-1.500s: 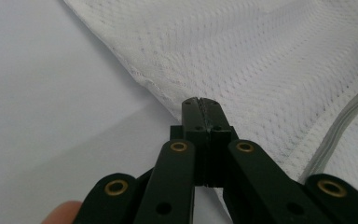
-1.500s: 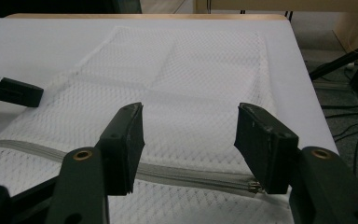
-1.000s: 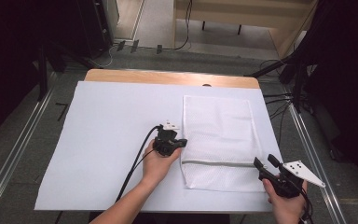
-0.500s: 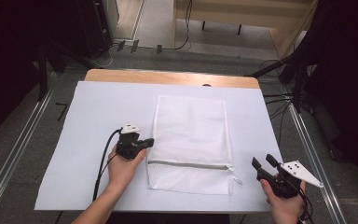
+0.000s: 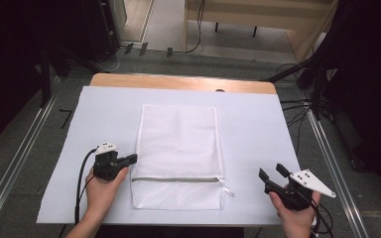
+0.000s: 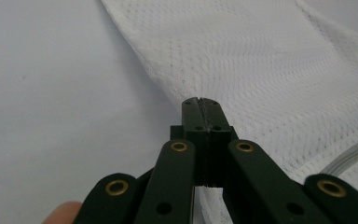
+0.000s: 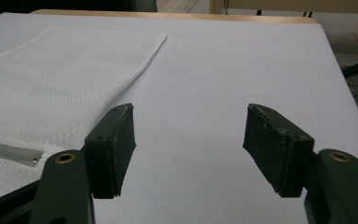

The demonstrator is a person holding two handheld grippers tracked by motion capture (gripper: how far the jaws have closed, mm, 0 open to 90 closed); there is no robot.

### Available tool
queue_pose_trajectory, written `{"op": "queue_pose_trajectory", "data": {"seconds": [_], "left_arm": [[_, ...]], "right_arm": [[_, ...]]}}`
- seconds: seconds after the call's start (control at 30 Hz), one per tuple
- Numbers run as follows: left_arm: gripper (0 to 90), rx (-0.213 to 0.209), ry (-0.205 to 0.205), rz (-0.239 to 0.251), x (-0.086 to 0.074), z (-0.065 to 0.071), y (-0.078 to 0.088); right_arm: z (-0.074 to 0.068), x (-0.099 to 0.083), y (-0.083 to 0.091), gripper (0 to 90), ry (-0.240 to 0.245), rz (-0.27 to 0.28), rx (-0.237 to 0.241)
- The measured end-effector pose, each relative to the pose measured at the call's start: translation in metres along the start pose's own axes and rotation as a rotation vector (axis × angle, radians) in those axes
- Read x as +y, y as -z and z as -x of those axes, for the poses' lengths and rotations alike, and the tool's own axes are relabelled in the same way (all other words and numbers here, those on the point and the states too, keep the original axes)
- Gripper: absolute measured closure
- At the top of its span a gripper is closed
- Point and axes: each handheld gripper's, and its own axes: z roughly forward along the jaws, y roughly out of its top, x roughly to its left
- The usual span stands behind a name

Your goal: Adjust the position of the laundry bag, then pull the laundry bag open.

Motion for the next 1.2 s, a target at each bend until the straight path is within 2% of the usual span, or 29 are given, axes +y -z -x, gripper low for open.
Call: {"op": "queue_pose_trajectory", "data": {"seconds": [0.13,0.17,0.23,0.37,0.47,0.5,0.53,0.57,0.6,0.63,0.67,0.73,0.8,0.87,0.93,0.97,1.07,1.2], "left_arm": [[90.0,0.014,-0.006,0.003,-0.003,-0.004,0.006],[90.0,0.022,-0.005,0.009,-0.003,-0.005,0.008],[90.0,0.026,0.01,0.015,-0.004,-0.01,0.012],[90.0,0.043,0.012,0.006,-0.006,-0.012,0.014],[90.0,0.043,0.001,0.016,-0.008,-0.012,0.015],[83.6,0.043,0.001,0.016,-0.008,-0.012,0.015],[74.5,0.056,0.002,0.024,-0.008,-0.013,0.016],[67.1,0.077,0.01,0.033,-0.008,-0.012,0.017],[62.9,0.104,0.013,0.059,-0.007,-0.014,0.021],[59.9,0.104,0.013,0.059,-0.007,-0.014,0.021],[55.9,0.128,0.017,0.083,-0.005,-0.015,0.026],[54.2,0.13,0.017,0.098,-0.005,-0.015,0.029],[54.2,0.124,0.017,0.115,-0.004,-0.014,0.031],[54.5,0.096,0.008,0.12,-0.004,-0.01,0.031],[54.6,0.08,-0.002,0.116,-0.004,-0.006,0.03],[55.3,0.073,-0.008,0.114,-0.004,-0.004,0.03],[56.0,0.024,-0.039,0.103,-0.005,0.01,0.025],[57.4,-0.006,-0.069,0.09,-0.005,0.02,0.021]], "right_arm": [[-0.008,0.002,0.0,30.7,0.013,0.003,0.021],[-0.014,0.003,-0.001,29.0,0.023,-0.005,0.041],[-0.017,0.003,-0.002,28.9,0.026,-0.006,0.053],[-0.02,0.003,-0.003,29.2,0.026,-0.012,0.069],[-0.027,0.001,-0.006,32.2,0.023,-0.028,0.113],[-0.027,0.001,-0.006,32.2,0.023,-0.028,0.113],[-0.032,-0.001,-0.008,34.0,0.028,-0.054,0.144],[-0.035,-0.002,-0.009,34.8,0.03,-0.067,0.153],[-0.04,-0.003,-0.011,35.9,0.035,-0.09,0.168],[-0.04,-0.003,-0.011,35.9,0.035,-0.09,0.168],[-0.049,-0.007,-0.014,37.2,0.045,-0.135,0.2],[-0.052,-0.008,-0.016,37.2,0.055,-0.153,0.212],[-0.062,-0.014,-0.024,37.5,0.071,-0.218,0.24],[-0.071,-0.02,-0.034,37.6,0.073,-0.268,0.277],[-0.073,-0.021,-0.037,37.4,0.073,-0.274,0.292],[-0.079,-0.024,-0.044,36.5,0.08,-0.293,0.307],[-0.086,-0.027,-0.053,34.5,0.098,-0.307,0.315],[-0.094,-0.029,-0.06,33.3,0.117,-0.311,0.315]]}}
